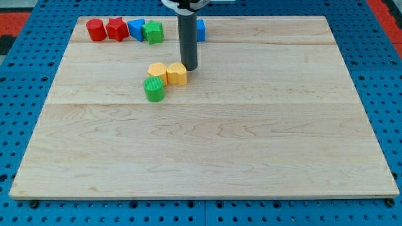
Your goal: Push the blue cube towards the group of blocks
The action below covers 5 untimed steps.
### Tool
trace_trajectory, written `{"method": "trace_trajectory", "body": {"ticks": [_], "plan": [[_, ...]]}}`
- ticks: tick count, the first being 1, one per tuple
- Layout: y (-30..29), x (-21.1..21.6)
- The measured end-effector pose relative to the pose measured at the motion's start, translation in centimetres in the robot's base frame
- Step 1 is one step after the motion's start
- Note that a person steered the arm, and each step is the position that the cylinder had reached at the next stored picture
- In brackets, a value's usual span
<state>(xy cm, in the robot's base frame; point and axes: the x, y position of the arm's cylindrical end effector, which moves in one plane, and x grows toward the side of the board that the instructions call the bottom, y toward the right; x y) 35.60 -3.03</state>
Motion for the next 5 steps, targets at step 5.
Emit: {"method": "trace_trajectory", "body": {"ticks": [5], "plan": [[2.9, -9.2]]}}
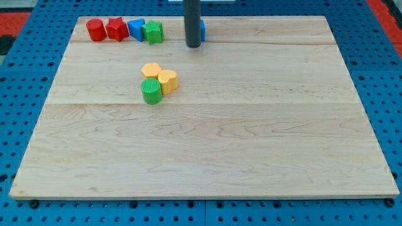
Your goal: Push the blue cube towards the group of blocks
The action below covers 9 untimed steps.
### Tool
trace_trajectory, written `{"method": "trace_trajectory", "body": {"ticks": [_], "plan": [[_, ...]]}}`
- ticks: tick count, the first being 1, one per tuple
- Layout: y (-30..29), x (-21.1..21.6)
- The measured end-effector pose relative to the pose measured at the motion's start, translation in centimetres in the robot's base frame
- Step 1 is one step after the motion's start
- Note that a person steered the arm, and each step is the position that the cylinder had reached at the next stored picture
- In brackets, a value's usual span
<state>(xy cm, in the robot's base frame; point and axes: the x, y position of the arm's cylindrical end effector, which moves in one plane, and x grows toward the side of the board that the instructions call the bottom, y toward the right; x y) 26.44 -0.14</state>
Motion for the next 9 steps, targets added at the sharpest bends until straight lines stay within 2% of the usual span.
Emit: {"method": "trace_trajectory", "body": {"ticks": [1, 2, 3, 4, 7, 9], "plan": [[5.5, -0.7], [5.6, -4.1], [1.4, -5.0], [-2.1, -3.8], [-8.3, 5.6], [-12.6, 6.2]]}}
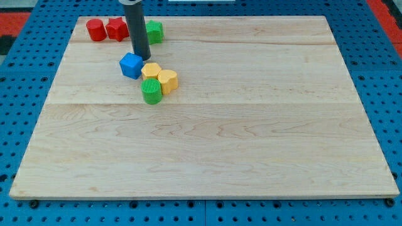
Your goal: Push the blue cube towards the group of blocks
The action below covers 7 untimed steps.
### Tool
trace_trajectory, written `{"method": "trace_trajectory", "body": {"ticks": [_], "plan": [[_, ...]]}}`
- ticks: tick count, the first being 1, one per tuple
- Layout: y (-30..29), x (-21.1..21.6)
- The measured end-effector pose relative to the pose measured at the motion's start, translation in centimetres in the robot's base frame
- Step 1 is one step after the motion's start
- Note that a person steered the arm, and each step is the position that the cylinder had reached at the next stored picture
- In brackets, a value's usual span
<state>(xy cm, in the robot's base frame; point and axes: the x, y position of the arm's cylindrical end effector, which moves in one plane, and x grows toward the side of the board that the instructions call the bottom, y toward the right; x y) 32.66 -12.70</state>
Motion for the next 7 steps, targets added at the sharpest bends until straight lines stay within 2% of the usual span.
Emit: {"method": "trace_trajectory", "body": {"ticks": [1, 4, 7], "plan": [[-1.6, 1.9], [-8.3, 2.6], [-2.4, 4.8]]}}
